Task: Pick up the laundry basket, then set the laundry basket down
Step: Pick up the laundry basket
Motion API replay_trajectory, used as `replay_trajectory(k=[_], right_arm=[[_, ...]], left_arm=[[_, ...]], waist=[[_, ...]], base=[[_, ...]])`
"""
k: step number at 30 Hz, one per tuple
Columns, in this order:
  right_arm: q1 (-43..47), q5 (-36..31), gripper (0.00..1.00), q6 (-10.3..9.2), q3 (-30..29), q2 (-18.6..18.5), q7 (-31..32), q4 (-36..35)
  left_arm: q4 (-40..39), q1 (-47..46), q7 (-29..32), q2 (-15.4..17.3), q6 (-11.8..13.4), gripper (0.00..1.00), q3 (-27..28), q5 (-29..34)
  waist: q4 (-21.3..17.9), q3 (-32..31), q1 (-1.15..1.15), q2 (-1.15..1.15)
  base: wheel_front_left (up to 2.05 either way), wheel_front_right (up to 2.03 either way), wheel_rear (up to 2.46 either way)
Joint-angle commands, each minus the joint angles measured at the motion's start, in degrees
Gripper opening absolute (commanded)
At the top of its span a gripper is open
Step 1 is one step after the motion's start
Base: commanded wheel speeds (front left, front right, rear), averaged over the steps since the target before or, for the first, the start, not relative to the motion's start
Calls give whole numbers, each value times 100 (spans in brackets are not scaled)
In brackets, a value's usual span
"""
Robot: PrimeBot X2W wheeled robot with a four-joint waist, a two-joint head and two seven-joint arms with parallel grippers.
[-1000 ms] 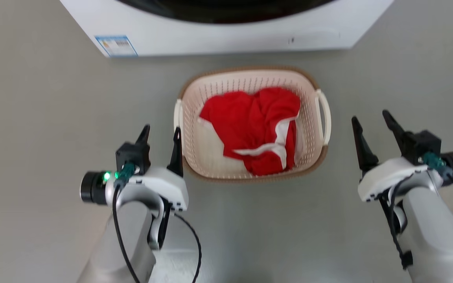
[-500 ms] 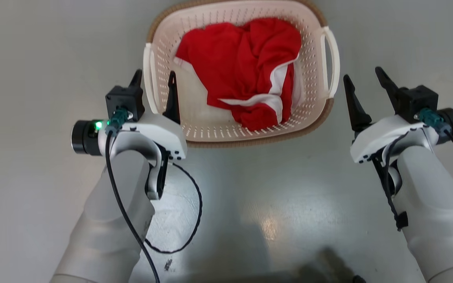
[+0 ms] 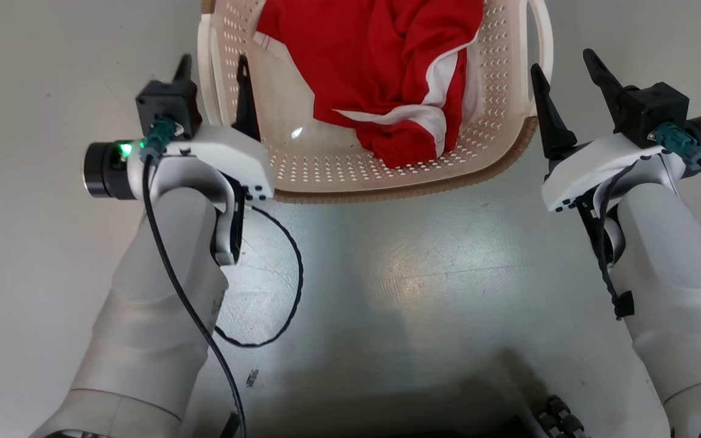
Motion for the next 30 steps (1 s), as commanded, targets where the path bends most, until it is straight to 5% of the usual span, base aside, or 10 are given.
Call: replay_trajectory(k=[1,30], right_arm=[[116,28,100,36,94,13,-69,-97],[-661,83,100,36,72,2,-69,471]], left_arm=[[-87,12,-35,93,61,100,135,70],[420,-725,-35,93,88,100,-443,-29]], waist=[[8,47,0,0],[190,772,0,0]], base=[[0,0,0],[0,0,0]])
